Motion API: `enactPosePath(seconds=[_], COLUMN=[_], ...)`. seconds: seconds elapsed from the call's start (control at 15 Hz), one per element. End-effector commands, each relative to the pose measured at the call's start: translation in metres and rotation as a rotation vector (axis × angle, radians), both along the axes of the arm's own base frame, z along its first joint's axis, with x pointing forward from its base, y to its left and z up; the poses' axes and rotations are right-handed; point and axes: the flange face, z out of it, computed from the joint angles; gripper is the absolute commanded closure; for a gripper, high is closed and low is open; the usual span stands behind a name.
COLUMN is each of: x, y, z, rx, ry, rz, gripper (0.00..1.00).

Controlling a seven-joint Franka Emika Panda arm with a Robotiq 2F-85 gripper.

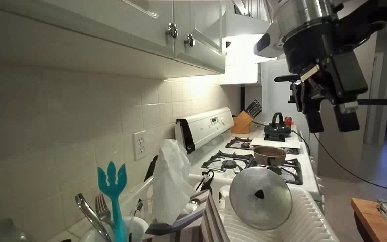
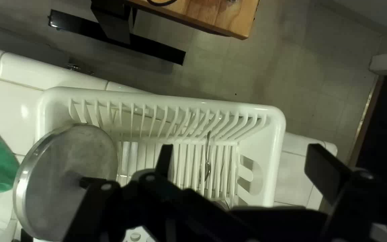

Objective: Pick up the blue spoon and place it on the counter

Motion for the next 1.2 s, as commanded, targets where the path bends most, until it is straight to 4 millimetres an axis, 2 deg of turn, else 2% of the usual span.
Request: enactPosePath(seconds=[0.0,0.13,0.27,0.53,0.73,0.87,1.0,1.13], x=[0.0,0.003,0.016,0.06,0.097,0.119,0.139,0.15], y=[0.0,-0.002,-0.008,-0.018,-0.011,-0.004,0.001,0.008], z=[0.0,-0.001,-0.007,-0.019,-0.034,-0.054,-0.088,-0.114], rx=[0.0,-0.002,0.018,0.076,0.118,0.123,0.122,0.126], ry=[0.0,-0.021,-0.103,-0.343,-0.487,-0.572,-0.62,-0.632], rz=[0.0,-0.019,-0.067,-0.188,-0.28,-0.329,-0.394,-0.433], gripper=[0.0,0.0,0.0,0.0,0.0,0.0,0.0,0.0])
